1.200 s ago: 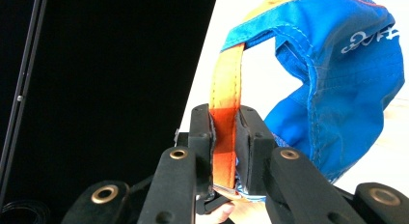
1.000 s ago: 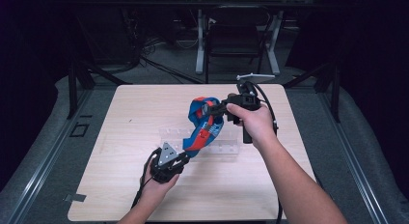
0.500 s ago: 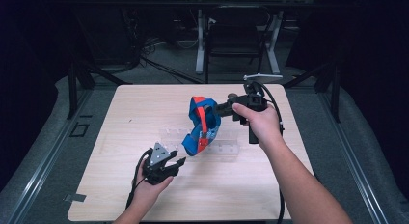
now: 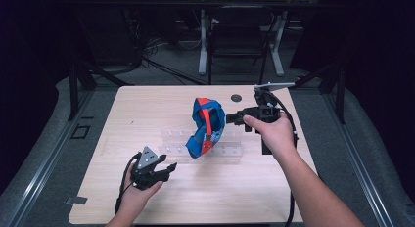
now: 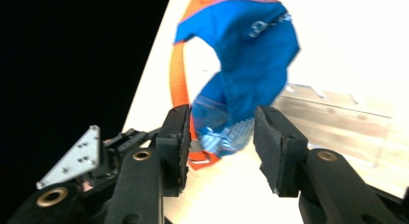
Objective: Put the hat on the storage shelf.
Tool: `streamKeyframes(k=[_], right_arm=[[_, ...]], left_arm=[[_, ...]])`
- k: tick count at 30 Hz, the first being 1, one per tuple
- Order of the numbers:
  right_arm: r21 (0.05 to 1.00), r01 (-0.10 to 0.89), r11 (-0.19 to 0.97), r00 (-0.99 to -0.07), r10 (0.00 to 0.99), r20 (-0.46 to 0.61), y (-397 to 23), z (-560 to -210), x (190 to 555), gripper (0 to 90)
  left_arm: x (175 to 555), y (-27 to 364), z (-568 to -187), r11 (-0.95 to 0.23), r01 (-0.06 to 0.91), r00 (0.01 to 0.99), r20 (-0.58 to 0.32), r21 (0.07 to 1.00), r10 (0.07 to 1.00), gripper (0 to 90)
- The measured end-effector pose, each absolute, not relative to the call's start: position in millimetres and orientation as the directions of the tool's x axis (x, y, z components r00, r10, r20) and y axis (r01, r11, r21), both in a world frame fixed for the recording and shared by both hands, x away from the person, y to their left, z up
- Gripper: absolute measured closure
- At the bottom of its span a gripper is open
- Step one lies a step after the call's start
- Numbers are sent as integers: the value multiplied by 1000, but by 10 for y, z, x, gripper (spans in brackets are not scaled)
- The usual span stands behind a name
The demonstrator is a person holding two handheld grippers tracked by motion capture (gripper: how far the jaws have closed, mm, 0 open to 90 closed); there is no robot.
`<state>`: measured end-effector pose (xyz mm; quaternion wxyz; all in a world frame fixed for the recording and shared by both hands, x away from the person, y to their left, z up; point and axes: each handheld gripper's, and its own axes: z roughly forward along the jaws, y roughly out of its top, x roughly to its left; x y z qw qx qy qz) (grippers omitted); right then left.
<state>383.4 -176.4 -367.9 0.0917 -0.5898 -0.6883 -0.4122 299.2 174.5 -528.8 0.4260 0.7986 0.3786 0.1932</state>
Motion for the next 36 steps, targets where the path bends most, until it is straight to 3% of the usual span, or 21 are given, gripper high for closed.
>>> streamKeyframes(k=[8, 18, 36], right_arm=[[522, 853, 2, -320, 792, 519, -1878, -3884, 3627, 500], [541, 841, 22, -336, 805, 489, -1959, -4194, 3400, 450], [598, 801, 30, -324, 861, 391, -2185, -4770, 3045, 445]], left_arm=[[2978, 1907, -5348, -327, 464, 615, -34, 824, 788, 438], [2996, 1982, -5475, -312, 476, 592, -37, 822, 805, 421], [3016, 2053, -5551, -306, 496, 577, -45, 813, 815, 417]])
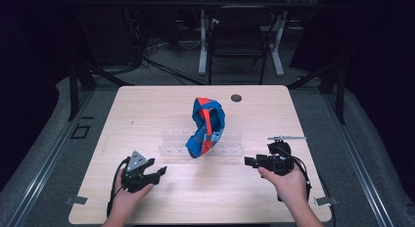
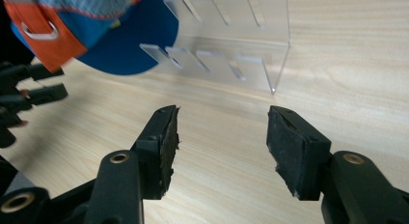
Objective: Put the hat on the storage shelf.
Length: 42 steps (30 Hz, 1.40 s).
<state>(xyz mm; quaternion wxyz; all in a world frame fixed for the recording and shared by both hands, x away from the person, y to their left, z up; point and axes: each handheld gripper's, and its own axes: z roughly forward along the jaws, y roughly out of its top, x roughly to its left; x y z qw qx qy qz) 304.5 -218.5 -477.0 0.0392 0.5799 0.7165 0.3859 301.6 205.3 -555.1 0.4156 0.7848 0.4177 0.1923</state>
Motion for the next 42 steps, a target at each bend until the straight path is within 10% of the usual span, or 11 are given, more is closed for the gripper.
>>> streamKeyframes(k=[36, 42], right_arm=[[759, 645, 85, -393, 889, 234, -2263, -5521, 2707, 367], [790, 609, 68, -378, 901, 213, -2324, -5525, 2709, 358]], left_arm=[[3064, 2076, -5610, -312, 518, 561, -40, 796, 827, 353], [3099, 2057, -5623, -213, 579, 541, -176, 787, 822, 287]])
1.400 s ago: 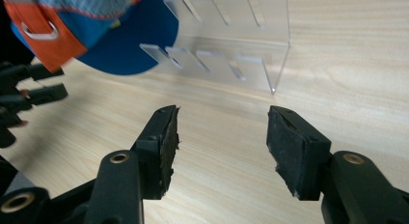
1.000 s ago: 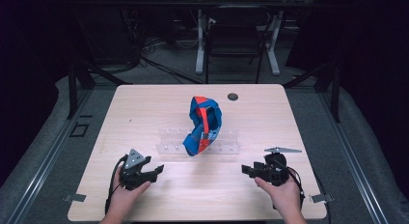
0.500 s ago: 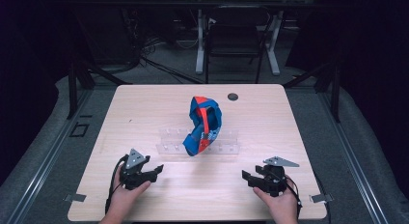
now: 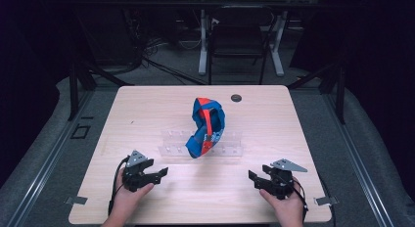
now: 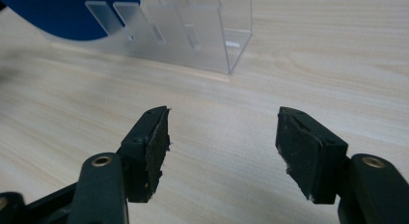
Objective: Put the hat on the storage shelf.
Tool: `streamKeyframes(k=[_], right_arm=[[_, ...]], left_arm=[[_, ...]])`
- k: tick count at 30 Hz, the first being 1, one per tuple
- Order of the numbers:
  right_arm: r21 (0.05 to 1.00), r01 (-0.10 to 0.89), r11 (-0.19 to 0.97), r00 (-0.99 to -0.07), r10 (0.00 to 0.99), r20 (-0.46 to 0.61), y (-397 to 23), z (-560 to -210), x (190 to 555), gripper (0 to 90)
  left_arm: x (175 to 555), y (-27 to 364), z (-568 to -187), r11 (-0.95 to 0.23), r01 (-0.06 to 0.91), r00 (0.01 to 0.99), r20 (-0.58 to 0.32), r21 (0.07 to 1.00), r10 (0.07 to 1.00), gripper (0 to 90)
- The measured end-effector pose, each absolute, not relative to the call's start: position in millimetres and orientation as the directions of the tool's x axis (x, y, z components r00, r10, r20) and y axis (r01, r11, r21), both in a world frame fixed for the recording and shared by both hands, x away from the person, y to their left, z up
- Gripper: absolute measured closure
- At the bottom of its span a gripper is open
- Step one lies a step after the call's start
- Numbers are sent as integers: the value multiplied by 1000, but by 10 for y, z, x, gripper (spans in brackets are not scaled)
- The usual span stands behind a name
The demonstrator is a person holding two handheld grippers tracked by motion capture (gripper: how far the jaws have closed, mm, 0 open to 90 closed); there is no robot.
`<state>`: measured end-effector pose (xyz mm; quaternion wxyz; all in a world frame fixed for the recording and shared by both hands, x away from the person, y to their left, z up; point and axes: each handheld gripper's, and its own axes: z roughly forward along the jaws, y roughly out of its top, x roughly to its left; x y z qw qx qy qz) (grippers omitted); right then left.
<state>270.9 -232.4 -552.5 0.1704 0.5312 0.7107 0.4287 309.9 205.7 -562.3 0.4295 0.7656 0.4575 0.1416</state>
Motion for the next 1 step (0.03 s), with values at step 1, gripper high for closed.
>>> streamKeyframes(k=[1], right_arm=[[797, 602, 57, -374, 902, 218, -2337, -5518, 2706, 358]], left_arm=[[3099, 2057, -5623, -213, 579, 541, -176, 787, 822, 275]])
